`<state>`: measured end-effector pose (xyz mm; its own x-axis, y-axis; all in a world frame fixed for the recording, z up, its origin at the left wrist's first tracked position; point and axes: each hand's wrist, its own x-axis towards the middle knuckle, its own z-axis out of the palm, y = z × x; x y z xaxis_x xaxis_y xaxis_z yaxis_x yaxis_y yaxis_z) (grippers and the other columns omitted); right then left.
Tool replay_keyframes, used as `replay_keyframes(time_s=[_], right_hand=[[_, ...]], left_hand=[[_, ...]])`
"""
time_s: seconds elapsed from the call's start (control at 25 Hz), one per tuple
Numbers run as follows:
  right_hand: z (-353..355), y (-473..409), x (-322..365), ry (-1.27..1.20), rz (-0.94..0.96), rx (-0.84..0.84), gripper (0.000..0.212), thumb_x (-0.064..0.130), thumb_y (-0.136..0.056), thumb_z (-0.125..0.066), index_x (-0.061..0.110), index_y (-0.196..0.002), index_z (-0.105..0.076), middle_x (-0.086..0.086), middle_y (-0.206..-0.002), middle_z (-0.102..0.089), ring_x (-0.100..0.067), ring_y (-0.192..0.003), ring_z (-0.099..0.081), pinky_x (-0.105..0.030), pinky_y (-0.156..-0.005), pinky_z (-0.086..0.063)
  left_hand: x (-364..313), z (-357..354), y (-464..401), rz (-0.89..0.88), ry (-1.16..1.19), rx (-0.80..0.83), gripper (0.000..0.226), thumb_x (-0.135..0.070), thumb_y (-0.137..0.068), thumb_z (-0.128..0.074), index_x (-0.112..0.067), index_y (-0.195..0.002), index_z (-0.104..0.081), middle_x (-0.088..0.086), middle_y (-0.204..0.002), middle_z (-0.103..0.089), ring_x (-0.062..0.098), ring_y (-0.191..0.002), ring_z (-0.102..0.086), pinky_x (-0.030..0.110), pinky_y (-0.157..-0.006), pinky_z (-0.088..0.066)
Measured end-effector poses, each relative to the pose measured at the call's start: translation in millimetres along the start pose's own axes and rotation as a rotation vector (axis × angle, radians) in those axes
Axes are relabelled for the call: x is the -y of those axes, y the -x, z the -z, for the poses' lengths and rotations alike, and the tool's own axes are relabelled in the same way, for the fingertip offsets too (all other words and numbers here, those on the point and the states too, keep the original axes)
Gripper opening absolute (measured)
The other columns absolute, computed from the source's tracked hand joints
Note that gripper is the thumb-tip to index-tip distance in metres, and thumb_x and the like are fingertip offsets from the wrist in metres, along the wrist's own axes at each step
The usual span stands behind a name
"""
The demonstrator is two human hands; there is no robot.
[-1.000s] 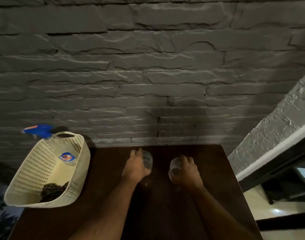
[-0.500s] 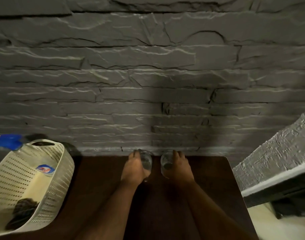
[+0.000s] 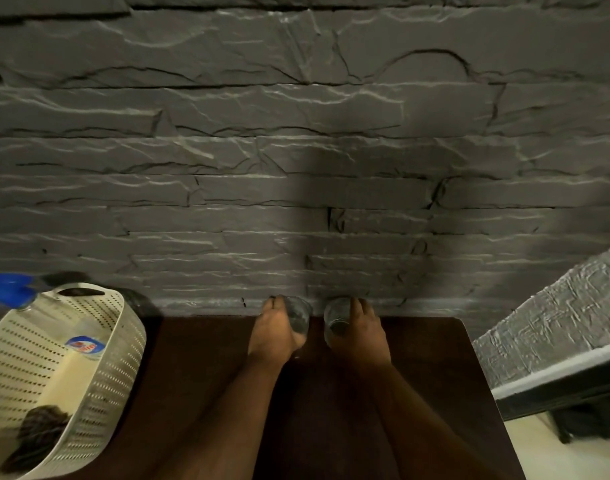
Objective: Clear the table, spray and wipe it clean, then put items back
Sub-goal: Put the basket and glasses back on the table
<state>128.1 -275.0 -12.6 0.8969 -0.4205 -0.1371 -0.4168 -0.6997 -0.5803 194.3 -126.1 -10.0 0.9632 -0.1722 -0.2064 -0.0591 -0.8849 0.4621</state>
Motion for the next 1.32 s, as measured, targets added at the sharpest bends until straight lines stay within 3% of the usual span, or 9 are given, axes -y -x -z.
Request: replay_keyframes(time_s=[0.12,0.28,0.44,0.6,0.68,0.96,1.32], right_hand=[[-2.8,-2.3,0.8,0.010,-0.006,0.002,0.086,0.046,-0.080,-0.068,0.014,-0.149,-0.026,-0.009,-0.150,-0.034,-0.033,-0.133,-0.039,-0.045,-0.103,-0.041],[0.6,8.9,-1.9,0.156,0.026,-0.023,0.101,0.050,-0.072,-0.073,0.015,-0.149,-0.019,-0.012,-0.155,-0.024,-0.033,-0.141,-0.026,-0.046,-0.107,-0.036],[13.9,44.9,-1.5,0.267,0.141,-0.130,0.097,0.049,-0.069,-0.078,0.014,-0.146,-0.030,-0.013,-0.153,-0.032,-0.032,-0.143,-0.027,-0.046,-0.107,-0.037],[17.1,98.9,9.4,0.213,0.230,-0.167,0.076,0.039,-0.075,-0.074,0.012,-0.139,-0.043,-0.015,-0.144,-0.045,-0.034,-0.137,-0.036,-0.046,-0.104,-0.039],[15.1,134.8,27.3,0.168,0.324,-0.123,0.067,0.036,-0.078,-0.071,0.013,-0.135,-0.047,-0.014,-0.140,-0.048,-0.034,-0.131,-0.041,-0.044,-0.099,-0.043],[-22.0,256.2,98.7,0.158,0.632,0.144,0.062,0.036,-0.078,-0.069,0.017,-0.134,-0.050,-0.005,-0.136,-0.052,-0.025,-0.126,-0.046,-0.040,-0.101,-0.044],[-138.2,471.3,180.3,0.168,1.048,0.560,0.053,0.031,-0.078,-0.070,0.018,-0.128,-0.055,-0.006,-0.131,-0.054,-0.028,-0.119,-0.048,-0.041,-0.097,-0.046]], left_hand=[[2.0,-2.9,-2.2,0.004,0.014,-0.003,0.094,-0.038,-0.074,-0.076,-0.008,-0.147,-0.024,0.009,-0.147,-0.033,0.026,-0.130,-0.043,0.032,-0.105,-0.039],[8.1,1.2,8.5,0.025,0.103,0.026,0.122,-0.041,-0.065,-0.084,-0.011,-0.152,-0.005,0.010,-0.158,-0.013,0.030,-0.142,-0.024,0.039,-0.113,-0.031],[23.5,16.4,50.6,-0.002,0.140,-0.024,0.116,-0.037,-0.066,-0.085,-0.018,-0.152,-0.009,0.006,-0.158,-0.013,0.028,-0.143,-0.023,0.040,-0.112,-0.032],[44.9,31.3,121.1,0.071,0.107,-0.049,0.108,-0.036,-0.078,-0.076,-0.016,-0.153,-0.001,0.005,-0.160,-0.005,0.025,-0.145,-0.016,0.036,-0.114,-0.026],[57.1,40.4,162.9,0.128,0.122,-0.102,0.105,-0.036,-0.080,-0.074,-0.017,-0.153,-0.001,0.005,-0.160,-0.003,0.025,-0.145,-0.015,0.035,-0.115,-0.024],[120.5,74.0,322.5,0.302,0.152,-0.332,0.091,-0.034,-0.084,-0.068,-0.012,-0.152,-0.012,0.008,-0.159,-0.011,0.023,-0.145,-0.018,0.031,-0.115,-0.020],[278.3,82.7,572.9,0.728,0.173,-0.488,0.073,-0.027,-0.089,-0.058,-0.013,-0.150,-0.021,0.010,-0.156,-0.019,0.026,-0.143,-0.023,0.031,-0.114,-0.023]])
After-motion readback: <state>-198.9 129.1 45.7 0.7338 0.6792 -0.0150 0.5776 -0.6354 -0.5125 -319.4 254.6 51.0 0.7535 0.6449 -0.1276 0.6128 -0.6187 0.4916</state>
